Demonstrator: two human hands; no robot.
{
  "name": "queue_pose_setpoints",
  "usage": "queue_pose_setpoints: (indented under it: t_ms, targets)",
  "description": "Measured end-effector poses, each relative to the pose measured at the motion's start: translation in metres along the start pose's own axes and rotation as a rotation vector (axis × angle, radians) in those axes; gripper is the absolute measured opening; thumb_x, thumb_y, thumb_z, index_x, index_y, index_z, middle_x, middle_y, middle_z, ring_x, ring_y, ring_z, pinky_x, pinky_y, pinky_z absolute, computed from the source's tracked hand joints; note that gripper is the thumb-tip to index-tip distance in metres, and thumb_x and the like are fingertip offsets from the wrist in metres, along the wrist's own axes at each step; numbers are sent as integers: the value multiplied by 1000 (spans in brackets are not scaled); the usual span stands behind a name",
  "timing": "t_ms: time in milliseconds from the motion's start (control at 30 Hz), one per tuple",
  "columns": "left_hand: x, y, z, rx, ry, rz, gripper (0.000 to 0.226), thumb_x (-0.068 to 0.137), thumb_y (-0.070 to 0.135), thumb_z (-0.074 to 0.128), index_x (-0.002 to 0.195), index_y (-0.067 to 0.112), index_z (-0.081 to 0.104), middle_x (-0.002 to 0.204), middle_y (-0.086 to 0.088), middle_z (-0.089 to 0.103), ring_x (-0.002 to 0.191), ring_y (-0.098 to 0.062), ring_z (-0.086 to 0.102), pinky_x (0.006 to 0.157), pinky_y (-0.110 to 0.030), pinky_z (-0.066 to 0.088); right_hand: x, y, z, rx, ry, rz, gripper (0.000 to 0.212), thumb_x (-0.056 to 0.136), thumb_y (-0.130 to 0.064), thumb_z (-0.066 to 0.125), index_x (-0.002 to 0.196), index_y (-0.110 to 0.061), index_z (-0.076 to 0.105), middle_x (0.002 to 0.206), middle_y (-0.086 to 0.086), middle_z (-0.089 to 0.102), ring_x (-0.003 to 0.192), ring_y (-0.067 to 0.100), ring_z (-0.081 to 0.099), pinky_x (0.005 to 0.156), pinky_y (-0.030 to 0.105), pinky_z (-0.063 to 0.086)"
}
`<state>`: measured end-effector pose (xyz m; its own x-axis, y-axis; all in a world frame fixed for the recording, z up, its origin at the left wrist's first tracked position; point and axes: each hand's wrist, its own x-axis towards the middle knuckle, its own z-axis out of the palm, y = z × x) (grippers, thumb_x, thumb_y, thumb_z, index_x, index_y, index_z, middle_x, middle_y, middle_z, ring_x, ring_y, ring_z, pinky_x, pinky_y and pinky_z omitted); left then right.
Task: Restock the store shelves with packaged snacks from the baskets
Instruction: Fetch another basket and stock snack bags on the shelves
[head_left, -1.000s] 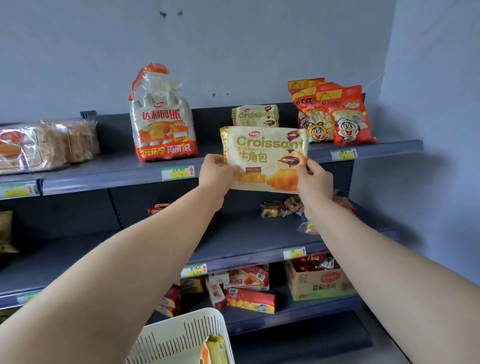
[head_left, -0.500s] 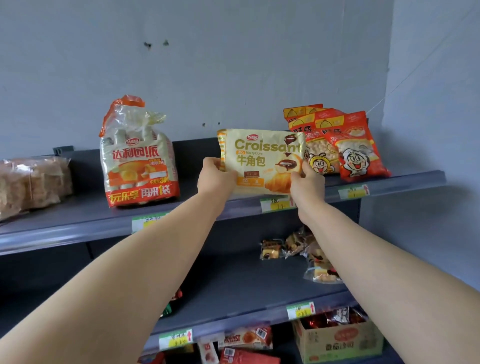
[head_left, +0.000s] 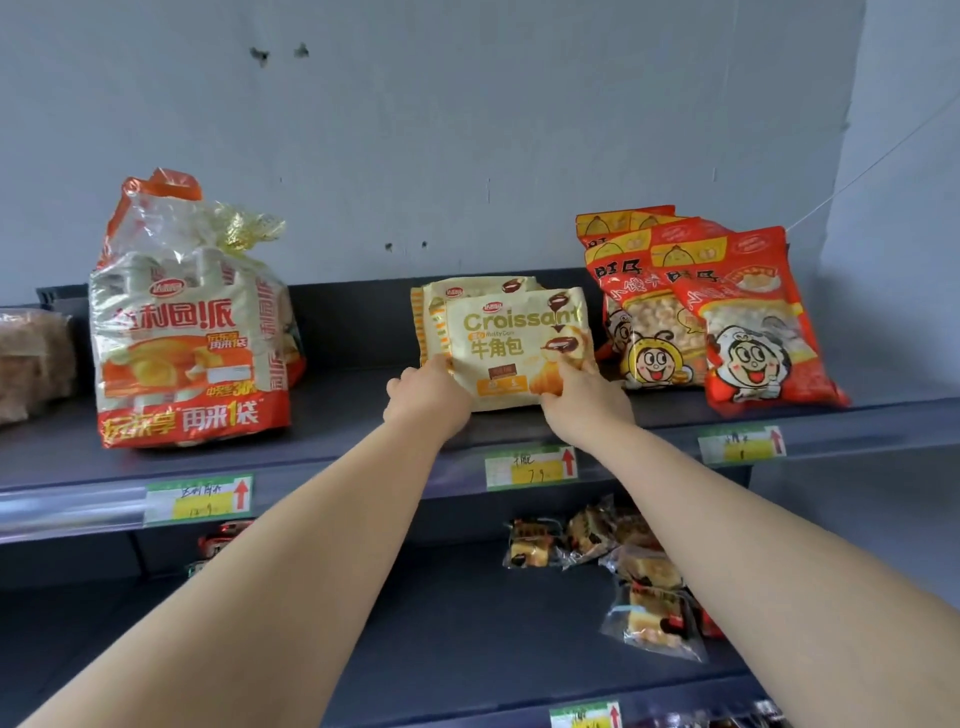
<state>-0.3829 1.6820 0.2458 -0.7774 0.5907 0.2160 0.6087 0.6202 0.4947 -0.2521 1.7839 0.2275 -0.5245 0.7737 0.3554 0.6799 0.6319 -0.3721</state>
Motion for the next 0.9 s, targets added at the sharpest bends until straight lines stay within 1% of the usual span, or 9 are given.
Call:
queue_pose_setpoints:
  t_ms: [100,200,300,400,467,533,633,700,900]
  targets:
    - [8,0,5,-47,-19,-40,52,83,32,53,134,25,44,114,-5,60,105,-30,57,87,-46,53,0,-1,3,-49,-25,-4,60,100,-40,38,154,-25,15,162,11,9,134,35,39,95,41,44]
    - [-2,3,5,-78,76,-46,46,92,34,50,133,15,41,127,-7,53,118,-31,50,95,-45,47,-4,-2,6,-5,26,-1,57,100,-40,39,151,-24,20,161,13,11,134,35,40,98,42,43]
    - [-12,1,1,-176,214,-13,48,93,19,53,137,12,37,138,-8,44,126,-29,41,95,-43,43,-13,-2,6,57,123,-29,49,100,-36,41,146,-21,33,159,10,19,133,32,40,97,42,44]
    - [-27,-8,-8,-289,309,97,52,88,4,54,137,17,43,137,-2,48,126,-23,42,90,-35,44,-33,-5,7,105,243,-94,39,100,-31,43,137,-17,47,155,2,29,131,28,42,96,40,44]
    - [-45,-19,-15,-288,345,211,46,89,1,50,130,20,53,132,2,54,122,-19,46,86,-32,46,-53,-11,10,108,252,-101,38,101,-28,44,137,-18,48,154,2,30,134,27,38,101,40,40]
    - [-67,-32,-24,-273,343,301,41,89,-1,46,118,22,63,124,4,60,116,-18,51,85,-34,50,-79,-20,17,119,224,-95,41,101,-26,44,141,-19,45,157,3,26,141,26,30,108,41,35]
    - [-99,-54,-32,-303,230,320,40,89,-1,43,108,24,68,115,6,63,106,-17,57,86,-35,53,-121,-36,31,127,173,-107,40,100,-23,47,140,-15,47,156,5,29,145,25,25,111,40,32]
    - [-118,-73,-31,-266,121,319,38,88,0,44,104,24,68,111,6,63,101,-16,58,81,-31,52,-148,-45,42,120,112,-111,38,99,-22,48,136,-15,51,151,5,35,142,25,30,108,39,34]
    - [-158,-135,-23,-58,-225,224,24,91,11,59,110,20,69,118,1,66,107,-19,61,82,-27,48,-217,-61,72,27,-81,-157,37,99,-23,49,135,-17,53,142,5,44,133,26,38,103,39,38]
